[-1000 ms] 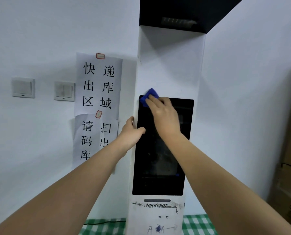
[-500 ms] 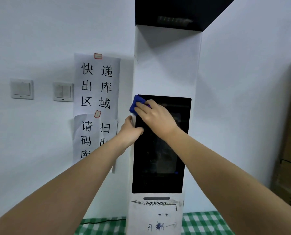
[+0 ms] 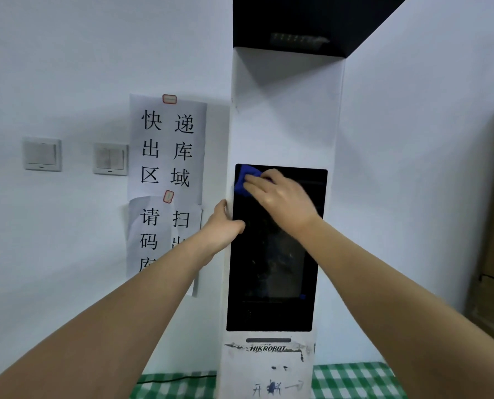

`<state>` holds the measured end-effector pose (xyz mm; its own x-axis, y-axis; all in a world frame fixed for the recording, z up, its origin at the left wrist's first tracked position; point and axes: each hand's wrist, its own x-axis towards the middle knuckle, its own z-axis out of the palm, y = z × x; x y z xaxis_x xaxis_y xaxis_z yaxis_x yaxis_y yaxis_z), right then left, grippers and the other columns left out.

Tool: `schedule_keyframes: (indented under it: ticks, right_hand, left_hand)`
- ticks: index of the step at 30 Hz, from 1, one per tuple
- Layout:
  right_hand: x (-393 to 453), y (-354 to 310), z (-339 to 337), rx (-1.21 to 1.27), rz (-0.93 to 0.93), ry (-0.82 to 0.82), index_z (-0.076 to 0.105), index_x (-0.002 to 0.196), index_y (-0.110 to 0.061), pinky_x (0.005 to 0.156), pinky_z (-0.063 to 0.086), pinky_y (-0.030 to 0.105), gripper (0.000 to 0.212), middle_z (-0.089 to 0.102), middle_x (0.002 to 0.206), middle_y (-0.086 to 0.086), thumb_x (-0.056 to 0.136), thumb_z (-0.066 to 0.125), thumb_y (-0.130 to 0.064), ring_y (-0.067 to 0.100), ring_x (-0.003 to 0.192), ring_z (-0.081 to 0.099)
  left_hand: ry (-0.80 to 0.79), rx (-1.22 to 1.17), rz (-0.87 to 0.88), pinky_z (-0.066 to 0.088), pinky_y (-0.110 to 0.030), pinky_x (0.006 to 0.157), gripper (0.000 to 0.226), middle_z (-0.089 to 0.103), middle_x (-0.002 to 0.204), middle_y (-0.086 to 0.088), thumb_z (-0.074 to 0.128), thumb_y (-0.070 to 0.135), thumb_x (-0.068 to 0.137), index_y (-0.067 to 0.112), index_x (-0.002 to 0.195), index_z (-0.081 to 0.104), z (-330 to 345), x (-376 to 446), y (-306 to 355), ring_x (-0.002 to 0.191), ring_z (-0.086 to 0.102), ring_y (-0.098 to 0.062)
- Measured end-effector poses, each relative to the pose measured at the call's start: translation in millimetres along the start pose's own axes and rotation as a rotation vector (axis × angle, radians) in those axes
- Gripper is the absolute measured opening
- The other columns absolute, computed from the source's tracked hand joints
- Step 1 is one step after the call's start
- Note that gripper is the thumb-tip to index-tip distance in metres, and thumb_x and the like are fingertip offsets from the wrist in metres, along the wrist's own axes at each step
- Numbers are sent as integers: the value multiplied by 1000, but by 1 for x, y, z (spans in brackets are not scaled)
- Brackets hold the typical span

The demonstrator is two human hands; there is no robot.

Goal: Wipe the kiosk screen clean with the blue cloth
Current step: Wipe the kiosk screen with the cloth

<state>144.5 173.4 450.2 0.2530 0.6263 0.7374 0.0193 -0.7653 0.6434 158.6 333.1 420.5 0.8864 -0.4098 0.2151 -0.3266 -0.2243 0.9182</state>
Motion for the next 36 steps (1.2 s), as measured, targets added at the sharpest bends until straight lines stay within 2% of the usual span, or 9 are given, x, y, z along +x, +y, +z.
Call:
schedule_keyframes:
  ticks: [3, 5, 8, 11, 18, 23, 29, 34, 36]
  right_hand:
    - [-1, 7, 1, -49, 198, 41, 71, 102, -1, 49, 51, 31, 42, 71, 107, 9, 62, 70, 10, 32, 80, 63]
    - [10, -10, 6, -35, 296, 57, 72, 99, -3, 45, 46, 29, 37, 71, 106, 7, 65, 62, 7, 31, 78, 63]
    - [16, -34, 12, 17, 156, -2, 72, 95, -2, 50, 51, 31, 32, 70, 104, 10, 71, 51, 2, 31, 77, 62]
    - [0, -19, 9, 7, -21, -3, 71, 97, 0, 54, 53, 36, 35, 70, 105, 12, 77, 43, 2, 33, 79, 63]
    - [15, -22, 8, 7, 312, 32, 72, 100, 0, 49, 50, 30, 49, 71, 105, 11, 52, 77, 13, 33, 80, 64]
    - [7, -11, 8, 0, -63, -39, 71, 96, -1, 54, 53, 36, 27, 70, 106, 12, 74, 56, 4, 32, 81, 63]
    - [19, -7, 2, -67, 236, 32, 73, 92, -3, 48, 47, 29, 38, 72, 101, 9, 55, 77, 8, 31, 74, 64]
    - [3, -15, 6, 1, -54, -39, 71, 97, 1, 54, 54, 37, 30, 70, 106, 15, 74, 53, 6, 35, 80, 63]
    - [-5, 1, -1, -33, 18, -17, 72, 97, -1, 53, 53, 34, 30, 71, 105, 11, 69, 64, 7, 33, 79, 64]
  left_hand:
    - [-15, 12, -7, 35, -38, 108, 77, 25, 157, -2, 47, 6, 90, 22, 154, 7, 0, -2, -1, 136, 36, -25]
    - [-6, 6, -2, 37, -33, 104, 77, 27, 155, -1, 46, 5, 90, 21, 154, 6, 0, -2, 0, 134, 37, -22]
    - [10, -1, 15, 41, -26, 85, 72, 42, 140, -1, 45, 4, 90, 21, 152, 13, 2, -1, -1, 108, 44, -14]
    - [-4, 7, 3, 38, -32, 98, 76, 33, 151, 0, 47, 6, 89, 25, 153, 11, -1, 1, -2, 121, 41, -18]
    - [-20, -2, -23, 33, -38, 110, 82, 20, 159, -2, 48, 7, 89, 25, 154, 2, -3, 2, -3, 141, 31, -24]
    - [-12, -14, -3, 36, -35, 101, 80, 28, 155, -1, 48, 7, 88, 28, 154, 7, -2, 5, -6, 135, 36, -22]
    - [-8, 0, -11, 32, -41, 113, 81, 19, 159, -2, 49, 9, 90, 25, 154, 2, -1, 3, -8, 142, 29, -25]
    - [-7, -9, -11, 35, -34, 103, 80, 27, 156, -2, 48, 9, 90, 26, 154, 3, 3, 2, -7, 137, 35, -22]
    - [0, 5, -21, 34, -36, 106, 79, 26, 156, -4, 49, 12, 90, 24, 154, 3, 3, 2, -5, 137, 35, -24]
